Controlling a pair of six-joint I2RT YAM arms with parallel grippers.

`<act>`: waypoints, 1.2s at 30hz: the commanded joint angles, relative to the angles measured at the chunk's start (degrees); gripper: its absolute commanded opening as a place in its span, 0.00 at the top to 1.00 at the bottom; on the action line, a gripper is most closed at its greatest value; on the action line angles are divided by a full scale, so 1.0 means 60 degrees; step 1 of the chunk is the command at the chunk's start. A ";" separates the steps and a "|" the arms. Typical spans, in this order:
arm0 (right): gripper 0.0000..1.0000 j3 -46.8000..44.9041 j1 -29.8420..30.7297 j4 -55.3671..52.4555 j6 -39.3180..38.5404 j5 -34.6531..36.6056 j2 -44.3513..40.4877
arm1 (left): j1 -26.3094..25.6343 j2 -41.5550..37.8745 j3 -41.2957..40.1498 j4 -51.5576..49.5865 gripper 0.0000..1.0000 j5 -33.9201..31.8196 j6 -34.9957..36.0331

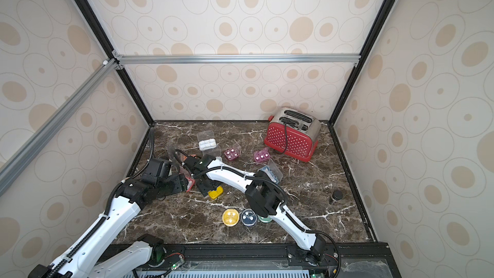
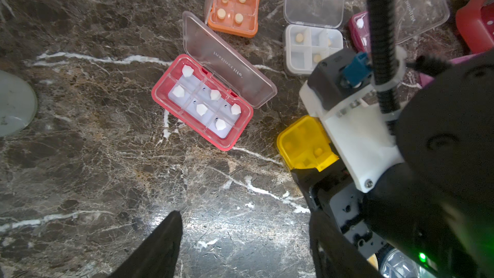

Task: Close pillboxes
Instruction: Move the pillbox to the center of the board.

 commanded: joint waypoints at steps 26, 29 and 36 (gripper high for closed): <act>0.39 -0.8550 -0.2098 0.1729 0.3168 0.0623 -0.5506 | 0.0070 0.0666 0.0030 0.0684 0.26 0.0865 0.0177; 0.39 -0.8669 -0.2134 0.1821 0.3230 0.0425 -0.5717 | 0.0070 0.0781 -0.0045 0.0836 0.27 0.0961 0.0151; 0.37 -0.8911 -0.2303 0.1582 0.3211 0.0337 -0.6267 | 0.0070 0.0929 0.0046 0.0959 0.28 0.1204 0.0160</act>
